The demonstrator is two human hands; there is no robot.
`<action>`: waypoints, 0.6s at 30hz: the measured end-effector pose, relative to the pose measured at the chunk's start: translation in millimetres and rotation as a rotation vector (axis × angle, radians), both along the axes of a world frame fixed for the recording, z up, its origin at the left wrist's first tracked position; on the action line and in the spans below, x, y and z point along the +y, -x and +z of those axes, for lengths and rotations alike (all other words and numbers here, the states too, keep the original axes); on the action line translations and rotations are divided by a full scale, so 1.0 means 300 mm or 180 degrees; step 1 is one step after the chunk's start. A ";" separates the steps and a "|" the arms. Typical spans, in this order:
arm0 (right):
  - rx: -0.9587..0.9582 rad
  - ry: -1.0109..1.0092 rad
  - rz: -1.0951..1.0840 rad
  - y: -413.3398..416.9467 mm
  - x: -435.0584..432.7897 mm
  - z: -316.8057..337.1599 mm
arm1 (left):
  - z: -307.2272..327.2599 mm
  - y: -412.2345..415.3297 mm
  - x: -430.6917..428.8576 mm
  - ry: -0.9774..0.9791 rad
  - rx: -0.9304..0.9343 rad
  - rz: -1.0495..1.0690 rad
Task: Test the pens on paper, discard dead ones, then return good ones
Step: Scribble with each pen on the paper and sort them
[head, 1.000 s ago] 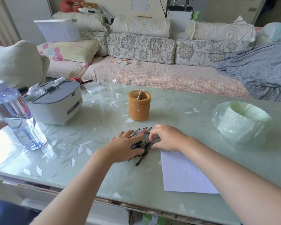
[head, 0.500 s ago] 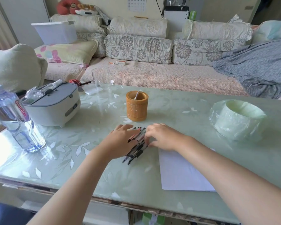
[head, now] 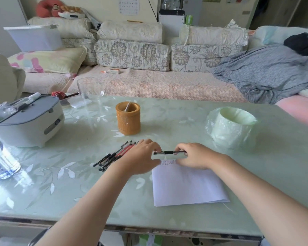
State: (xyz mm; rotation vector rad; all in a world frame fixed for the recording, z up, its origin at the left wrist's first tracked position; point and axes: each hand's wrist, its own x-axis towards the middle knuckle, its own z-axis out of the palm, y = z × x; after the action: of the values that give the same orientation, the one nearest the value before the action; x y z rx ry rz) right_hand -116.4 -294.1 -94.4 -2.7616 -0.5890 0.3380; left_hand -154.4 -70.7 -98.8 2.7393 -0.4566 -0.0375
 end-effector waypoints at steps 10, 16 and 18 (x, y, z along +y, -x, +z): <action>0.0123 -0.0061 -0.0448 0.043 -0.132 -0.056 | -0.049 -0.019 -0.083 -0.0268 0.0663 -0.0266; -0.0011 0.0054 -0.0440 0.002 -0.171 -0.078 | -0.064 -0.045 -0.109 -0.0224 0.0612 -0.0240; -0.0139 0.0011 -0.0357 -0.017 -0.166 -0.080 | -0.063 -0.050 -0.105 -0.0264 0.0619 -0.0230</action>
State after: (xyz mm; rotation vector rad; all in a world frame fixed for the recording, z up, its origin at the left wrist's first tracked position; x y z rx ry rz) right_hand -111.3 -343.9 -118.3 -2.7975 -0.4418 0.2544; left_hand -139.3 -102.3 -117.9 2.7627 -0.5086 -0.3453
